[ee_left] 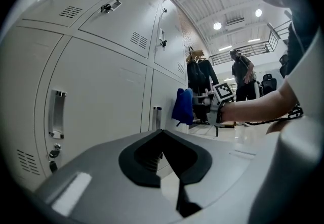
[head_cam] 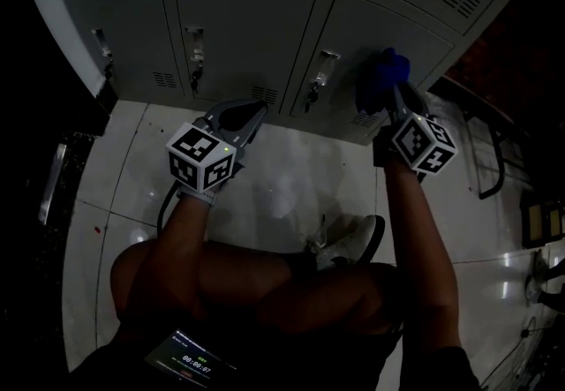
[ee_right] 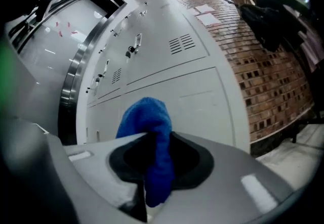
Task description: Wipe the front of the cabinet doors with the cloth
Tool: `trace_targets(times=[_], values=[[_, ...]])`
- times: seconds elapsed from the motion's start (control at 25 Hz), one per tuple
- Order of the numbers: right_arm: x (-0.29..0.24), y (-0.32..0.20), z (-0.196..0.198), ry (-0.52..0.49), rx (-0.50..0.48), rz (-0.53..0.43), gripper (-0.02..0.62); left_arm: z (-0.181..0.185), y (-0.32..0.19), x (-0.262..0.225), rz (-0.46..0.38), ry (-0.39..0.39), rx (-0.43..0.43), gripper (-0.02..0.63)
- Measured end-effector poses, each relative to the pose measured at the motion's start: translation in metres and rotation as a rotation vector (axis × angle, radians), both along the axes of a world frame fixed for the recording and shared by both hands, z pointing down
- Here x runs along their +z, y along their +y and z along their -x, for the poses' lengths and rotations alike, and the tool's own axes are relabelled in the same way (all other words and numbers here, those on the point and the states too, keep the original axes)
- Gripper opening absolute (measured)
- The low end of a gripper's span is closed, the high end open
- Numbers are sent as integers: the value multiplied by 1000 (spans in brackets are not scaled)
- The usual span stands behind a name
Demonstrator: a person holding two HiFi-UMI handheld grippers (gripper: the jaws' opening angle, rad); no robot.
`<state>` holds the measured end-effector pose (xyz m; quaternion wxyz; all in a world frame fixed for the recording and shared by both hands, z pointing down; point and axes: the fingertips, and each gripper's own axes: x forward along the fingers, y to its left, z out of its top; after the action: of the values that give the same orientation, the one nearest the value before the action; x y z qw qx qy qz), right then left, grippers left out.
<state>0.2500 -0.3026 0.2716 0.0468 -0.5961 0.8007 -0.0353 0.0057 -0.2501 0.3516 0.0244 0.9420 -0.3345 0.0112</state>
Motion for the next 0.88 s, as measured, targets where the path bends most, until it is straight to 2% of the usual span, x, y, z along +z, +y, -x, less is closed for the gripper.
trace_targets(times=[0.2, 0.4, 0.64, 0.88], values=[[28, -18, 75, -32, -116, 35, 75, 4, 2, -3, -4, 16, -2, 0], [42, -41, 108, -7, -148, 53, 75, 5, -1, -6, 6, 42, 0, 1], [47, -53, 116, 46, -134, 54, 75, 3, -2, -7, 9, 57, 13, 1], [44, -51, 88, 47, -85, 65, 75, 2, -1, -6, -1, 44, 13, 1]])
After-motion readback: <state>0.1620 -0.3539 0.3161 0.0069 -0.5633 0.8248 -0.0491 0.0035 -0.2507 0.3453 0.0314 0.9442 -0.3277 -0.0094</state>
